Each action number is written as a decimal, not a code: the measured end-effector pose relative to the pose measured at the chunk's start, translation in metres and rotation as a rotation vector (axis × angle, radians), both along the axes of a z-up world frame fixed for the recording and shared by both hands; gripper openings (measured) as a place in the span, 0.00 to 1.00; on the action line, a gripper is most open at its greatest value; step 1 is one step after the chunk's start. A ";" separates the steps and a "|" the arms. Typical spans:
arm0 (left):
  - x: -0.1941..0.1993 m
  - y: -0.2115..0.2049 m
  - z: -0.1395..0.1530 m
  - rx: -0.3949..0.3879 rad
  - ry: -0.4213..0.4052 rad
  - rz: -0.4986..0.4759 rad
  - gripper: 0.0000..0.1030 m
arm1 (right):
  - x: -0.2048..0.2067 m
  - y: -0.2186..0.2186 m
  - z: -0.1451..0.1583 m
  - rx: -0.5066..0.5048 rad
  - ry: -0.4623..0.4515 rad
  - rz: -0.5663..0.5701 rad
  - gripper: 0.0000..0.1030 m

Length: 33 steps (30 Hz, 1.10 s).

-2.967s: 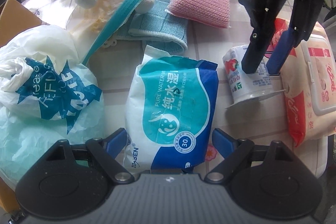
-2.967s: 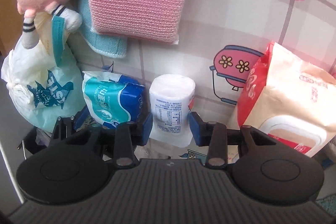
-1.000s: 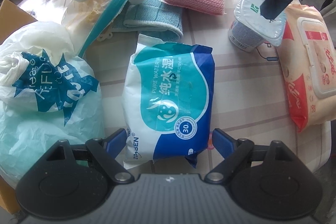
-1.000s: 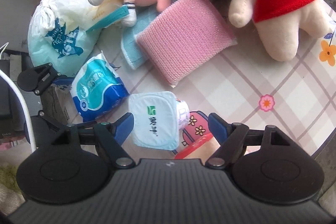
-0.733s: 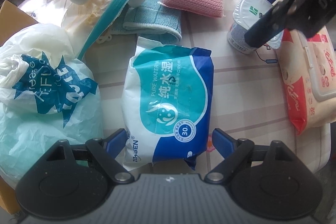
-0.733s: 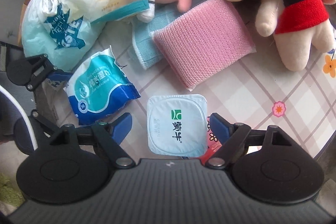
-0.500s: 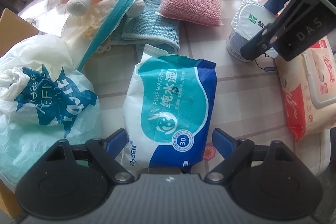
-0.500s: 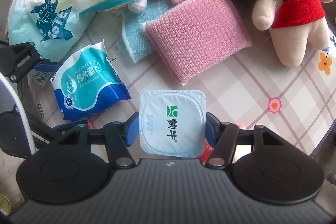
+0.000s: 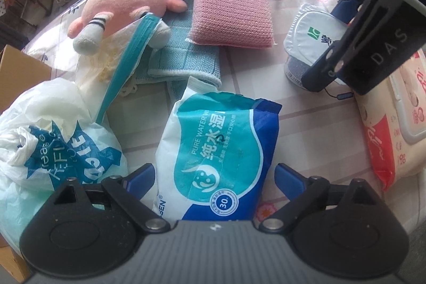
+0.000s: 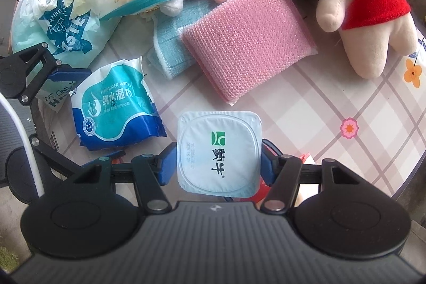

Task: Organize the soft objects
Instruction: 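Grasp the wipes pack with the left gripper while the right holds the yogurt cup, then carry the wipes pack and yogurt cup over the cardboard box with both grippers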

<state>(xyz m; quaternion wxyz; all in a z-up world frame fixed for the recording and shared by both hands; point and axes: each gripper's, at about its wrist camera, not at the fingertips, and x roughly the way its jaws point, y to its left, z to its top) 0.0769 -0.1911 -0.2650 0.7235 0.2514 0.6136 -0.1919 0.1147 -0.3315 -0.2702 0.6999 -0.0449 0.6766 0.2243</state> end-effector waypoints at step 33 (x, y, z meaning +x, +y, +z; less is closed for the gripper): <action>-0.004 -0.027 -0.011 -0.036 0.087 0.081 0.78 | -0.012 0.001 0.005 -0.005 -0.030 -0.077 0.58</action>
